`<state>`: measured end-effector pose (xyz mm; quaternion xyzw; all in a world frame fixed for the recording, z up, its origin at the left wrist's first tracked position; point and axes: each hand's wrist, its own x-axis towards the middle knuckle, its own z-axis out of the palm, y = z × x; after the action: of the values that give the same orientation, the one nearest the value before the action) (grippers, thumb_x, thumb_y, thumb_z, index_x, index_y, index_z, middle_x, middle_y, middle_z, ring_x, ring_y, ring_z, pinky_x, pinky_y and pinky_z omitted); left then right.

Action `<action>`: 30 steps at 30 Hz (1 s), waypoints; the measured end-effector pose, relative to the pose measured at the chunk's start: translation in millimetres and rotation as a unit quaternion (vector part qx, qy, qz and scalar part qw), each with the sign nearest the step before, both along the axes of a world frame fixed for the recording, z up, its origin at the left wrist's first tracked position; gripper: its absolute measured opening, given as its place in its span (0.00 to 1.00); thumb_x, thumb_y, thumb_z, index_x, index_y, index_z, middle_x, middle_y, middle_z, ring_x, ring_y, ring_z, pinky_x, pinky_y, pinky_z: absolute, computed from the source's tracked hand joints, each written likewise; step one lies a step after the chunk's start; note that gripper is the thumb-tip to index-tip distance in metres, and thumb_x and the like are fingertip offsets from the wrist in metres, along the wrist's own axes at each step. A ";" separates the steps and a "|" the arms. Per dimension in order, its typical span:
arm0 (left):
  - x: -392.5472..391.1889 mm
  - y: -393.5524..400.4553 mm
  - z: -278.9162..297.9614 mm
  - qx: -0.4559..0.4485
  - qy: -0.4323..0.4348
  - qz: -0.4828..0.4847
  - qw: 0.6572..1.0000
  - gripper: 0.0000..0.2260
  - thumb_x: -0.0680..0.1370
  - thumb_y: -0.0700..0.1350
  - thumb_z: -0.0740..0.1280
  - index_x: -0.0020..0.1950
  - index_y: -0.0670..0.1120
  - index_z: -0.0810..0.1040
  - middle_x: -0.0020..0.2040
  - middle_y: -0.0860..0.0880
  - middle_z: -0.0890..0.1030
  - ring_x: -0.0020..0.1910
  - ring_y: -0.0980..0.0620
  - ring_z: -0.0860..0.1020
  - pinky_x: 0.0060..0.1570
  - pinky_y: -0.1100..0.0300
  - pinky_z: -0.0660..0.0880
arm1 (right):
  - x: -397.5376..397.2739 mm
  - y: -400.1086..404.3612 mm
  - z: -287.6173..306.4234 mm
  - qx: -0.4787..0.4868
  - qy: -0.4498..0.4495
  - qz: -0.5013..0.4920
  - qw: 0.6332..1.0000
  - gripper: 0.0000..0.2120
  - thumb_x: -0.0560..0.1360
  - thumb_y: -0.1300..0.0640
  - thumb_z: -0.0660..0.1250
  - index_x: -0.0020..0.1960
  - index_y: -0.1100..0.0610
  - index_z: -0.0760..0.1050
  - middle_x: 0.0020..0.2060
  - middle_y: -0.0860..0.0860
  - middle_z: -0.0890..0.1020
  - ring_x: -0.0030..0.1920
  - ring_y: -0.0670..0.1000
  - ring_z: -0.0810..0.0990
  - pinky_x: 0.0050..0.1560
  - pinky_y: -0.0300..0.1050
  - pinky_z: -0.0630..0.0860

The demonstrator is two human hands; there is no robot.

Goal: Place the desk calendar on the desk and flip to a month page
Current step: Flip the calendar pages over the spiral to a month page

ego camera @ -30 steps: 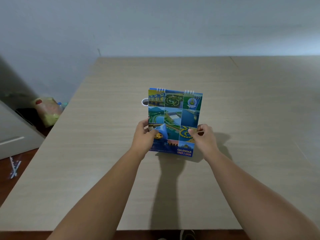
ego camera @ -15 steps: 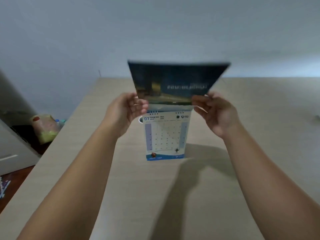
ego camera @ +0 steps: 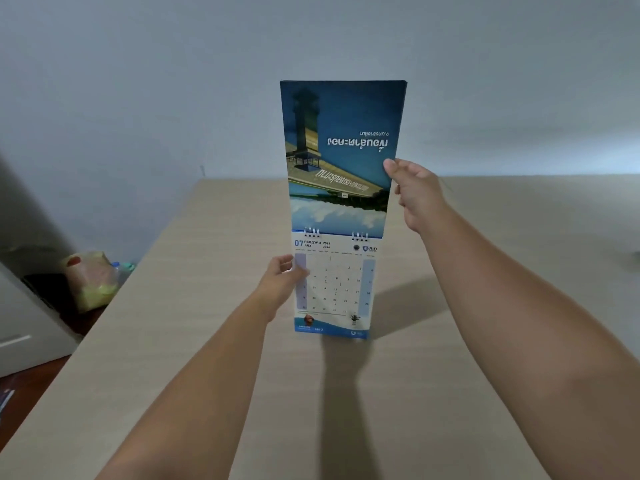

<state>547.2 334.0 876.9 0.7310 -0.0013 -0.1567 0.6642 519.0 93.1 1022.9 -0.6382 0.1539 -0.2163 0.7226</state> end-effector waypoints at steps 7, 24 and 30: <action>6.6 0.7 -17.5 -0.009 -0.011 0.015 1.000 0.07 0.75 0.46 0.71 0.48 0.49 0.74 0.45 0.51 0.81 0.41 0.58 0.81 0.31 0.72 0.73 | 28.7 -13.2 -27.4 0.050 -0.010 0.011 0.999 0.03 0.71 0.60 0.73 0.44 0.55 0.80 0.40 0.51 0.84 0.42 0.50 0.80 0.44 0.41 0.77; -42.4 -27.4 -34.3 -0.032 -0.109 0.228 0.967 0.10 0.70 0.51 0.75 0.41 0.50 0.76 0.41 0.56 0.86 0.40 0.62 0.84 0.33 0.67 0.78 | 55.2 -31.3 -112.0 -0.002 0.256 -0.116 0.960 0.13 0.65 0.65 0.76 0.34 0.61 0.71 0.40 0.57 0.79 0.35 0.54 0.79 0.37 0.45 0.78; -38.2 -32.3 -36.0 0.033 -0.125 0.204 0.971 0.14 0.70 0.55 0.73 0.36 0.48 0.73 0.41 0.46 0.83 0.38 0.54 0.80 0.41 0.55 0.79 | 61.4 -32.6 -83.9 -0.057 0.236 -0.110 0.964 0.10 0.70 0.57 0.73 0.42 0.60 0.72 0.35 0.52 0.78 0.20 0.46 0.74 0.24 0.36 0.68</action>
<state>509.0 301.7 841.0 0.7509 0.0699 0.0743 0.6525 580.4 60.5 939.0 -0.6905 0.3766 -0.1460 0.6000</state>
